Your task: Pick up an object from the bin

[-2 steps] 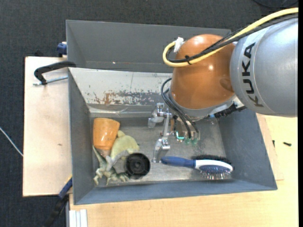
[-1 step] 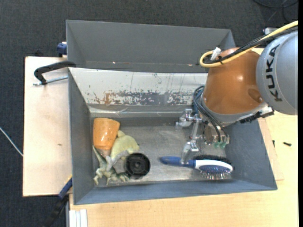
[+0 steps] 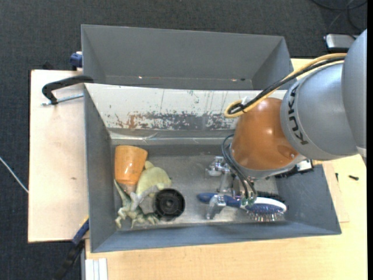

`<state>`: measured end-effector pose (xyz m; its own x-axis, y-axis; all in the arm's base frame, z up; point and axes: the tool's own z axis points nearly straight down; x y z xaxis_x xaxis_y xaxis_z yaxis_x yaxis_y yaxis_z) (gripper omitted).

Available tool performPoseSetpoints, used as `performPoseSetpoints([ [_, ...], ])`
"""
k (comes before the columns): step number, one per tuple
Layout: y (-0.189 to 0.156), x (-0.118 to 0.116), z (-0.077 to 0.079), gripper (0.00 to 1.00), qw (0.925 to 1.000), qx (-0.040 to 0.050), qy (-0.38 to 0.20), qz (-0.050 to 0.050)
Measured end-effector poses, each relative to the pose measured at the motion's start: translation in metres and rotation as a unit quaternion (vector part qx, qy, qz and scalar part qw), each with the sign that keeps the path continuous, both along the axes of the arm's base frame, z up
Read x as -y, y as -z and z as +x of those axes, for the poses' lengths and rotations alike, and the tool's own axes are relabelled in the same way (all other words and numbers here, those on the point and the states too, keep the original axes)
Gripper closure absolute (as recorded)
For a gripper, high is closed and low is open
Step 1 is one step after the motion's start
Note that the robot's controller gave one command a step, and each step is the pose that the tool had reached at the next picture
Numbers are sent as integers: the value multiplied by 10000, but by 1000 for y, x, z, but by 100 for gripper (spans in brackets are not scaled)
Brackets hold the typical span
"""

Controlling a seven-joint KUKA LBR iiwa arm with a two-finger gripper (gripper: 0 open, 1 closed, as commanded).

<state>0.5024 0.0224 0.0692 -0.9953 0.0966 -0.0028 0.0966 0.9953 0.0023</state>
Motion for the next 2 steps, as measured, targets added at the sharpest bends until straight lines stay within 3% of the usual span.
performPoseSetpoints([
  [1, -4, 0, 1, 100, 10000, 1, -6, 1],
  [2, -159, 47, 22, 100, 9993, 52, -359, -19],
])
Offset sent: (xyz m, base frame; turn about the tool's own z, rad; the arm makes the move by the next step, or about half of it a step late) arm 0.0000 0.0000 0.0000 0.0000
